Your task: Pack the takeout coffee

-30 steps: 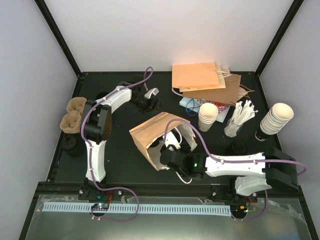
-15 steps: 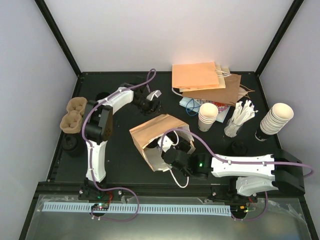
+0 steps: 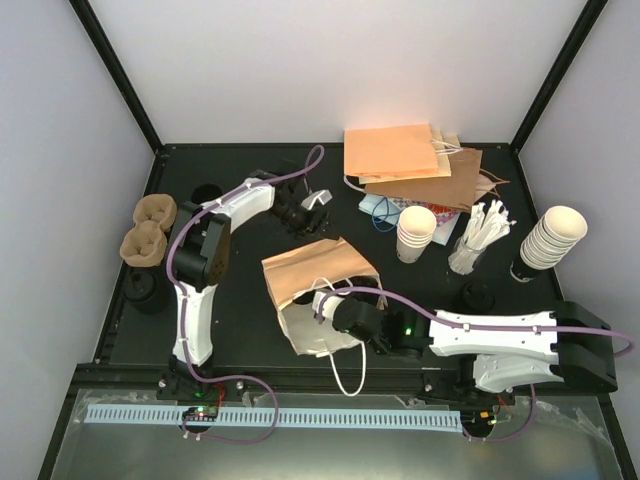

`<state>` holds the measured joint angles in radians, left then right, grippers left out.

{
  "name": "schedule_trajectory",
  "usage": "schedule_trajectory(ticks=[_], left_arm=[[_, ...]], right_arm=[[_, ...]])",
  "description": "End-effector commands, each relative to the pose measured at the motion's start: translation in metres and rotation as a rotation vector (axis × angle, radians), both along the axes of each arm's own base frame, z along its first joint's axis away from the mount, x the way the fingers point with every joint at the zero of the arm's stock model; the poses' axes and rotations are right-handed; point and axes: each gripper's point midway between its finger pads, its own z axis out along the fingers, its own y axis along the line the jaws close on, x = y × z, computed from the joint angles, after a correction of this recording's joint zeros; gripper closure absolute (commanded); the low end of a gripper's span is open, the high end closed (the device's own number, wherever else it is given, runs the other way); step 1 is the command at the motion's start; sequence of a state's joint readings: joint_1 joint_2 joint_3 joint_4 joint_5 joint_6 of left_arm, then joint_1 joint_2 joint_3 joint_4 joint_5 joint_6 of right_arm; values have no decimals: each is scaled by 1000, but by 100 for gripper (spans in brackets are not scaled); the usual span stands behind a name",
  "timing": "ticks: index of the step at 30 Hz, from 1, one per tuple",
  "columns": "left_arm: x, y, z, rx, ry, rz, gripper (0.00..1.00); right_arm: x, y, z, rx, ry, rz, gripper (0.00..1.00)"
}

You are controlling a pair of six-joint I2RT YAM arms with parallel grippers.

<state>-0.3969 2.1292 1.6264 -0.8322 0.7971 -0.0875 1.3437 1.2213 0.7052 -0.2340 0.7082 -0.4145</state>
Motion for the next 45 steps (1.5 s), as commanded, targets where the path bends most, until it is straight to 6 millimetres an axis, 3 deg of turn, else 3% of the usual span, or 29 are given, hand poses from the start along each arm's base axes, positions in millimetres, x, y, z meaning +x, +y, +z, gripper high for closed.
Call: schedule_trajectory(ticks=[1, 14, 21, 35, 45], left_arm=[[-26, -5, 4, 13, 15, -66, 27], [-40, -12, 8, 2, 32, -87, 30], [-44, -14, 8, -7, 47, -96, 38], [-55, -19, 14, -32, 62, -127, 61], [-59, -19, 12, -16, 61, -130, 64]], right_arm=[[-3, -1, 4, -24, -5, 53, 61], [1, -15, -11, -70, -26, 6, 62], [8, -12, -9, 43, 46, -62, 65], [5, 3, -28, 24, 115, -48, 64], [15, -4, -31, 14, 90, -123, 64]])
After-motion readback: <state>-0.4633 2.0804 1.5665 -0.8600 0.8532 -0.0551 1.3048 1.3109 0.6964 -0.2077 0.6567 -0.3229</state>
